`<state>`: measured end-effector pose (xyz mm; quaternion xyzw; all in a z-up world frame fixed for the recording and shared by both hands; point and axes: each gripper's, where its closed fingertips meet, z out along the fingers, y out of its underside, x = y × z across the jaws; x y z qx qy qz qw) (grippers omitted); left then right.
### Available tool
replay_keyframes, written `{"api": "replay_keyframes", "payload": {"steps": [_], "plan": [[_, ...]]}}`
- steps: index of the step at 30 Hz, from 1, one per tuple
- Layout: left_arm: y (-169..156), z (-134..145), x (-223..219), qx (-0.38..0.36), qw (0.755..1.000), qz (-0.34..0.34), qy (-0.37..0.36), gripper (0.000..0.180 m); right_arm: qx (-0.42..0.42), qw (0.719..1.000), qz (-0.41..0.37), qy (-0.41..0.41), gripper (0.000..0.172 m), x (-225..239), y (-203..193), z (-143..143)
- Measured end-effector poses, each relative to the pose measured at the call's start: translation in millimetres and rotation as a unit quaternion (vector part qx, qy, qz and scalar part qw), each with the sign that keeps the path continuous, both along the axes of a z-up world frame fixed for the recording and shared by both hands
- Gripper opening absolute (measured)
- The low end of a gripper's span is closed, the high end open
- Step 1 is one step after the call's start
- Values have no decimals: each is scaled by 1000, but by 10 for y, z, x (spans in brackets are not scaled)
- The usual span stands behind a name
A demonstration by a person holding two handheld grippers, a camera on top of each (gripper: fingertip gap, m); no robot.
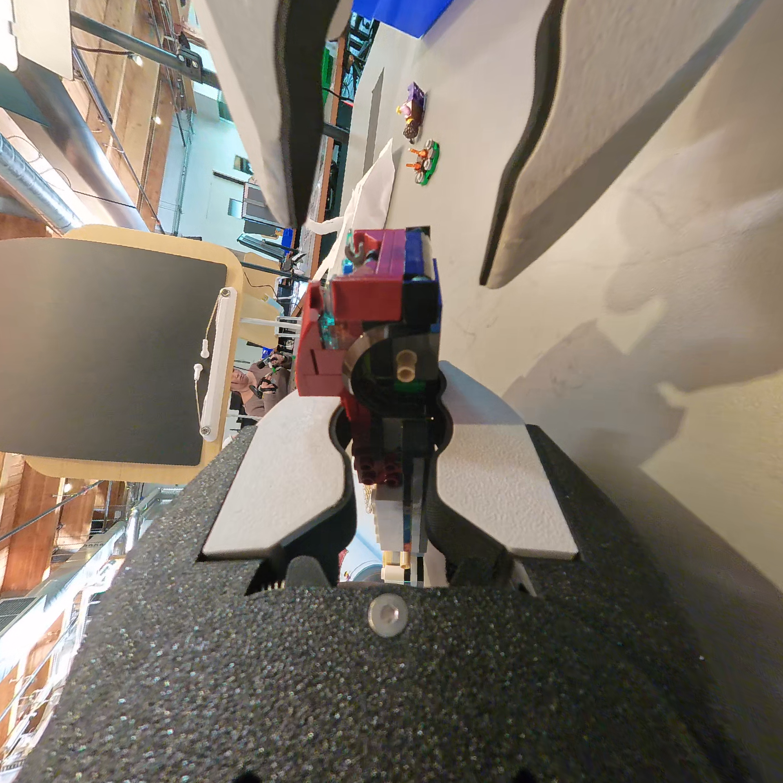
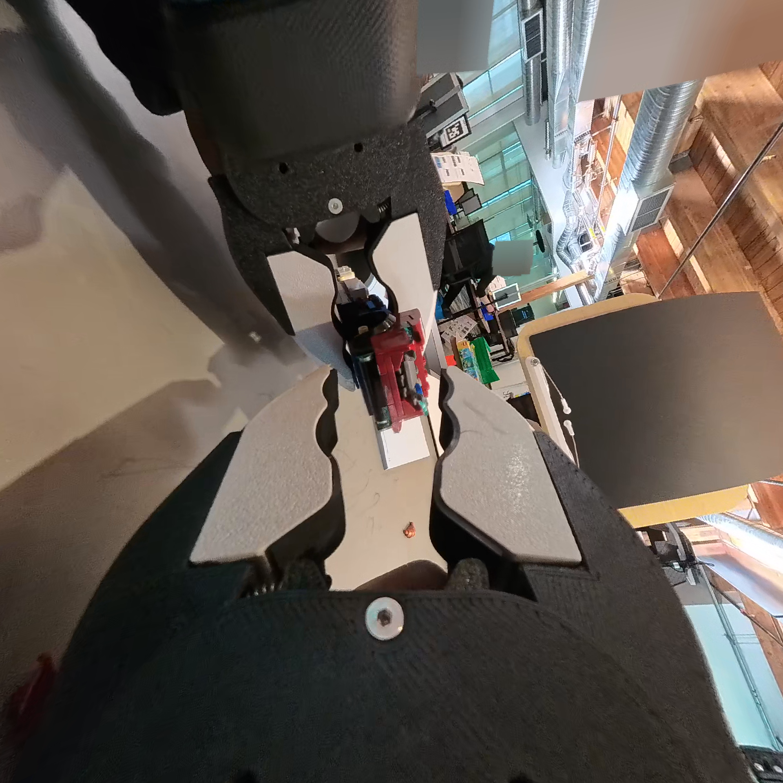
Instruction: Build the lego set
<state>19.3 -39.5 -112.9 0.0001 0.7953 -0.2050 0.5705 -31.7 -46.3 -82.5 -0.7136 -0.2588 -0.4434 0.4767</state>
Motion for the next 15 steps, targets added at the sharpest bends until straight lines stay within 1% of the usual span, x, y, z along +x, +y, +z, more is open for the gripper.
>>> {"api": "replay_keyframes", "payload": {"steps": [15], "plan": [[-4,10,-18,0,1000,-1,-4,36,-3,1000,-1,1,45,-7,15,-18]]}}
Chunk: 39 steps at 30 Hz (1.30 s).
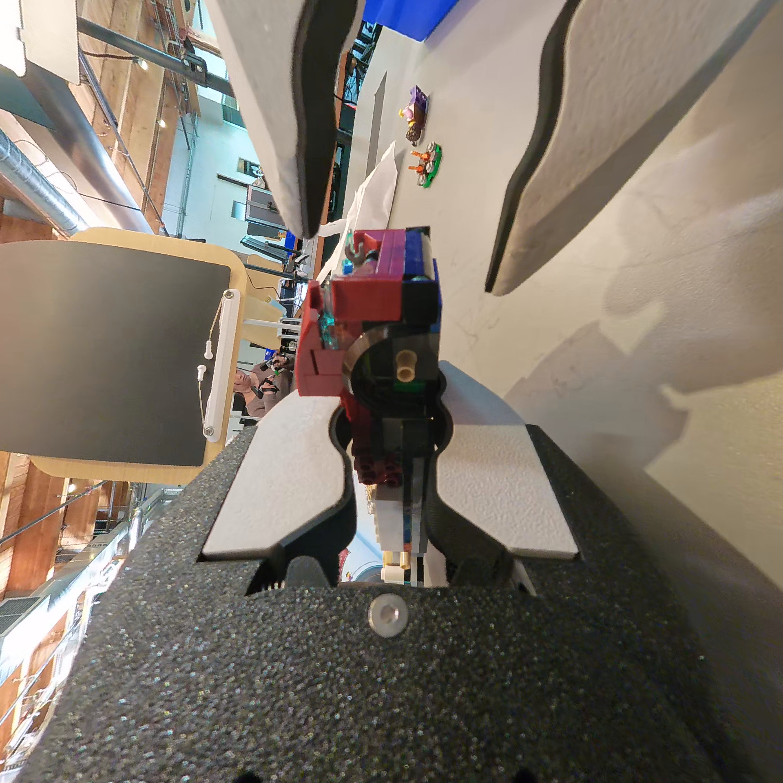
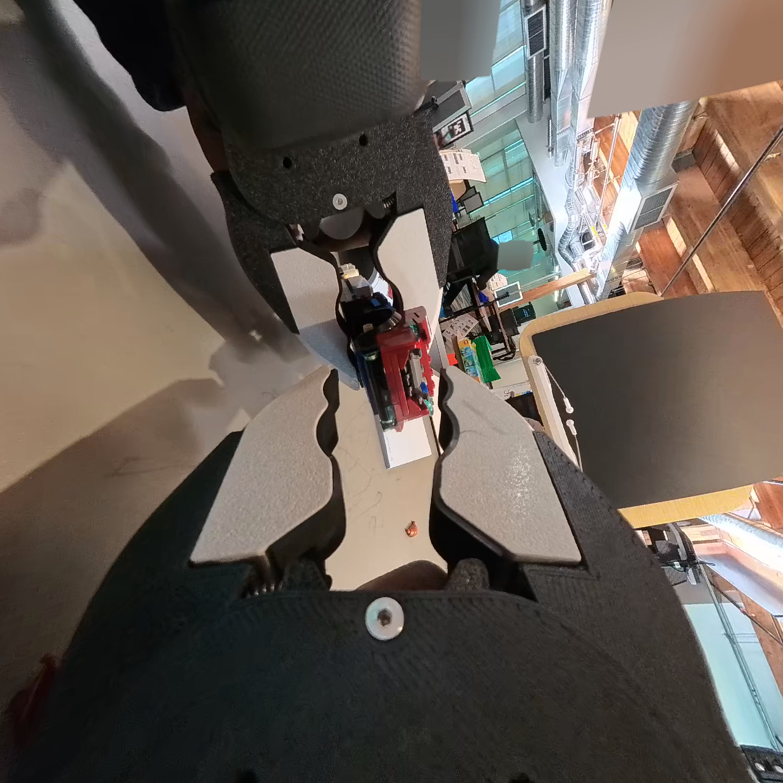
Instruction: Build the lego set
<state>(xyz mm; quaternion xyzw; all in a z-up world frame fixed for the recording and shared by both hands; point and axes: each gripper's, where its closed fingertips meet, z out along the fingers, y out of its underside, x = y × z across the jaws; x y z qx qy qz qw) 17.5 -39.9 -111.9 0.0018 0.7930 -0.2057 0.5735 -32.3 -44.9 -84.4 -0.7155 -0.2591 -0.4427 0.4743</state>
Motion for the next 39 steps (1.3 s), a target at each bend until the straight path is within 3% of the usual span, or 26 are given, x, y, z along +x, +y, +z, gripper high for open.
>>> {"api": "replay_keyframes", "payload": {"steps": [14,20,25,29,33,39], "plan": [[27,0,34,7,1000,-1,-7,36,-1,1000,-10,-8,45,53,-45,42],[-81,-2,-39,44,998,-41,-31,35,-6,995,-98,9,40,334,-382,176],[-254,6,-146,80,992,-78,-63,35,-91,976,-180,83,38,363,-951,-189],[-348,-18,-181,98,987,-94,-80,35,-132,957,-158,202,37,31,-1227,-527],[-385,-42,-206,105,986,-103,-84,36,-144,929,-136,312,35,-207,-1311,-631],[-407,-35,-239,108,984,-109,-90,36,-191,922,-135,309,31,-209,-1268,-811]]}}
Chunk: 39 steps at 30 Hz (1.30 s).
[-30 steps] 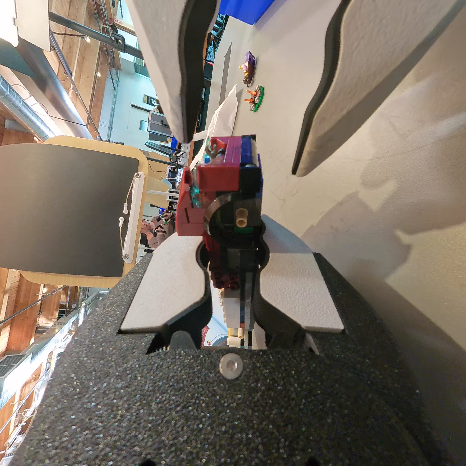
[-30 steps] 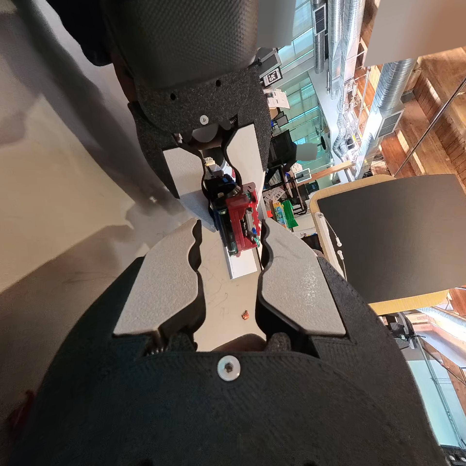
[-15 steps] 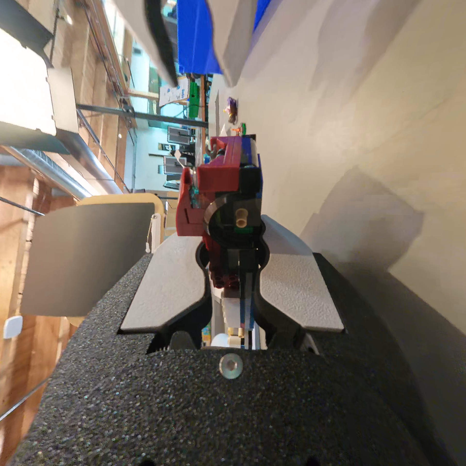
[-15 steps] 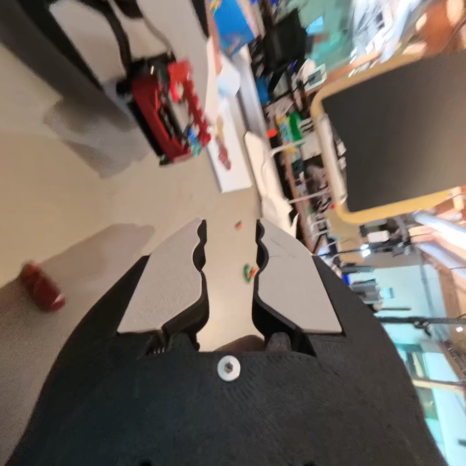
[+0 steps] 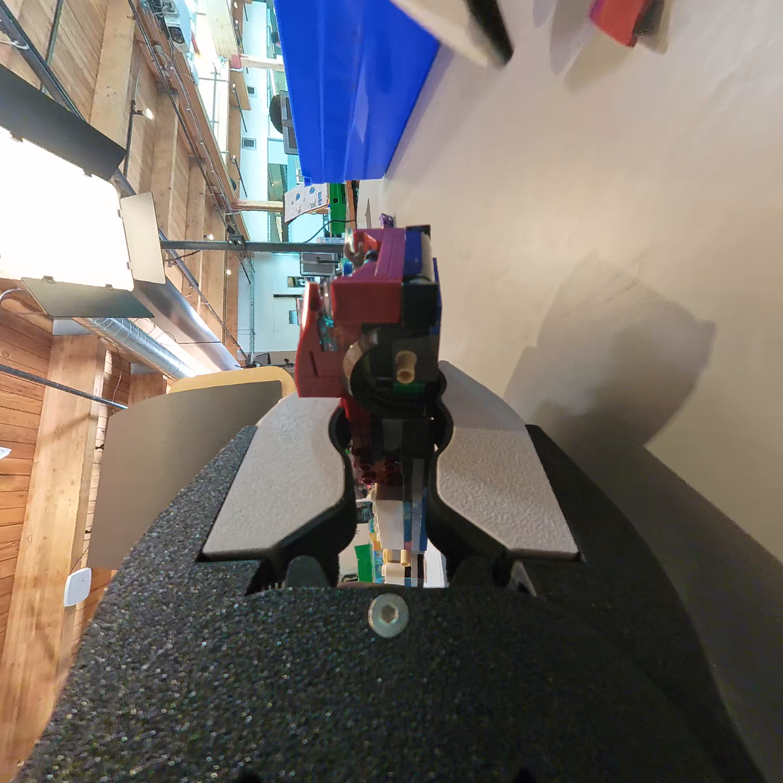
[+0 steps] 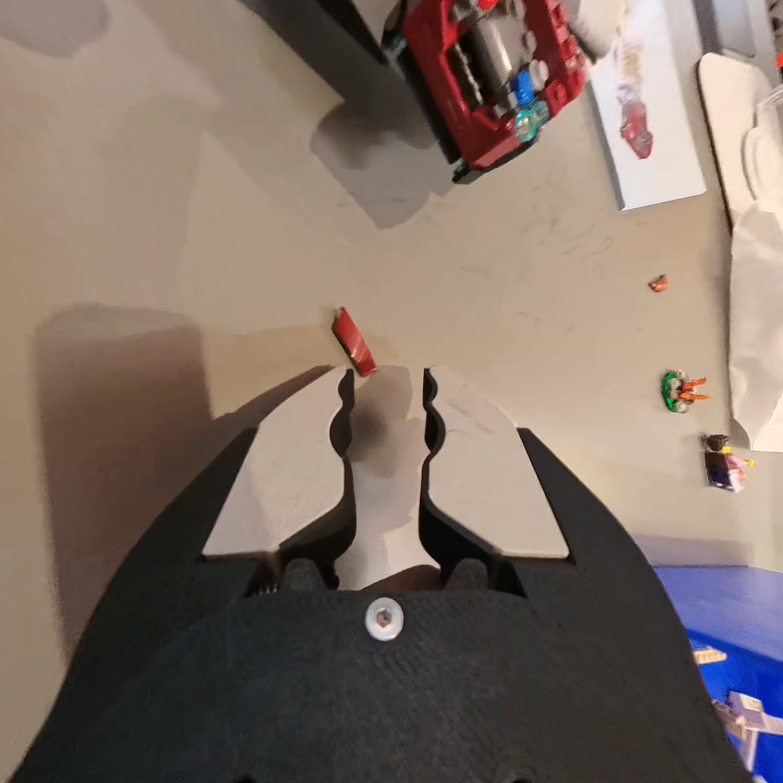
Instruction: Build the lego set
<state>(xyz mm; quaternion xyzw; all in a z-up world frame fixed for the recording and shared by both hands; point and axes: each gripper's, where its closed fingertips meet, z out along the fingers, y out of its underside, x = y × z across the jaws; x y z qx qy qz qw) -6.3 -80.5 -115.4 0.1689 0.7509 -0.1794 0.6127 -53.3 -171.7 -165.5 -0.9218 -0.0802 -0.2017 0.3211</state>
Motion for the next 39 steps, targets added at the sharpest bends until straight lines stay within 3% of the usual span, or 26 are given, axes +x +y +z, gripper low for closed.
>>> {"api": "replay_keyframes", "payload": {"steps": [7,17,22,26,29,33,39], "plan": [[-37,-16,-37,12,1000,-9,-10,35,11,995,-69,-68,33,329,50,48],[-59,-30,-12,17,1000,-11,-6,36,69,986,-82,130,29,-47,87,152],[-88,-36,-49,25,999,-19,-13,35,26,982,-100,155,25,-26,81,-18],[-97,-51,-40,28,999,-21,-11,35,16,981,-99,167,8,-57,113,-80],[-106,-69,-26,29,999,-21,-7,35,30,976,-117,183,5,-27,128,-73],[-99,-77,-33,33,999,-16,-7,36,95,959,-150,221,4,62,185,69],[-85,-48,0,39,999,-4,-20,35,196,930,-166,264,3,124,368,505]]}}
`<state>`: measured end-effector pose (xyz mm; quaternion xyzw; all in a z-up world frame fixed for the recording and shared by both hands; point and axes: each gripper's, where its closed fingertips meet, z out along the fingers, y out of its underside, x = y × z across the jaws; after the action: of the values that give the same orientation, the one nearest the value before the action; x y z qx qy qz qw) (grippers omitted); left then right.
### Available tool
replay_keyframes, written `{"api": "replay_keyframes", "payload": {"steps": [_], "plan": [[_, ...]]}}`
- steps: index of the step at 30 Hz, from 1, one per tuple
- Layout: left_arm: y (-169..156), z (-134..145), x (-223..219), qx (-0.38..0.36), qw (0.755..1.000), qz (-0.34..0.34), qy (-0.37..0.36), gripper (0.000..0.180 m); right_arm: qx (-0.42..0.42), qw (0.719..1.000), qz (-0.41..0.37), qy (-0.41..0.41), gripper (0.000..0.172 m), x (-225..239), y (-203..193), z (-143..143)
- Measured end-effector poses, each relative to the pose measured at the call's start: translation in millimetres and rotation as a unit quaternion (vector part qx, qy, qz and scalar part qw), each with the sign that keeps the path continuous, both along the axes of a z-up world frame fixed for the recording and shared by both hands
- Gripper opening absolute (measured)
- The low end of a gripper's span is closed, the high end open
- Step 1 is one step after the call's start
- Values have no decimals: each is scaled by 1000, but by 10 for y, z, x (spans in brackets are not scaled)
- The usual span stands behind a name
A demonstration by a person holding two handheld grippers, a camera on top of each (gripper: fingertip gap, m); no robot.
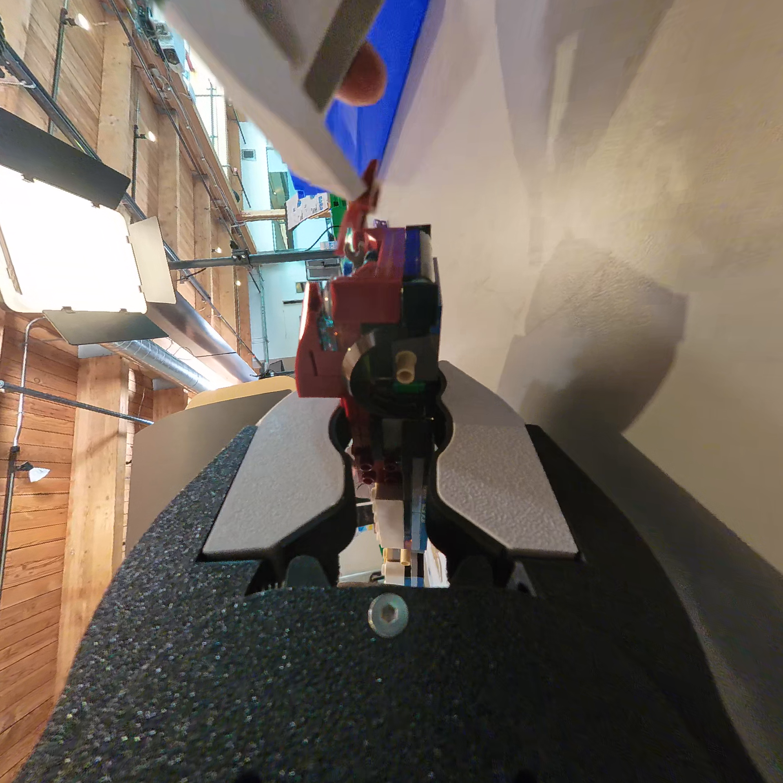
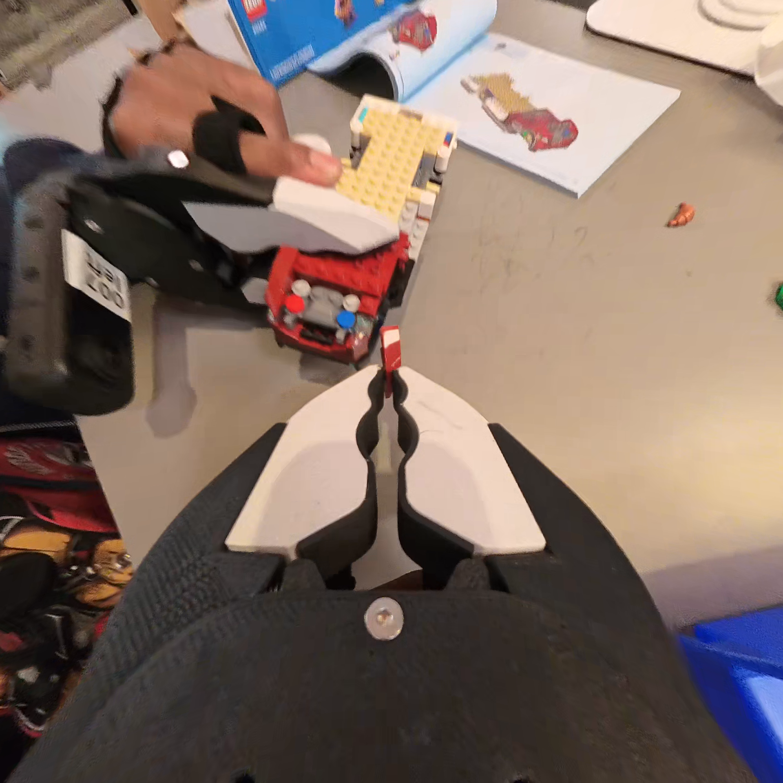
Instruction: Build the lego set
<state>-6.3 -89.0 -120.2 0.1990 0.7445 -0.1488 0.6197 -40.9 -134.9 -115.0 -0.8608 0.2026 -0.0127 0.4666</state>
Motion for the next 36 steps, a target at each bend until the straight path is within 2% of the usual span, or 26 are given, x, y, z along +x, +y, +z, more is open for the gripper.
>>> {"api": "replay_keyframes", "payload": {"steps": [5,27,36], "plan": [[1,-11,11,3,1000,2,2,35,5,1000,6,-9,3,0,116,148],[8,-22,82,9,1000,15,0,36,-64,997,-3,-43,3,42,222,81],[7,9,57,6,1000,14,-4,36,-61,997,9,-52,7,-7,224,102]]}}
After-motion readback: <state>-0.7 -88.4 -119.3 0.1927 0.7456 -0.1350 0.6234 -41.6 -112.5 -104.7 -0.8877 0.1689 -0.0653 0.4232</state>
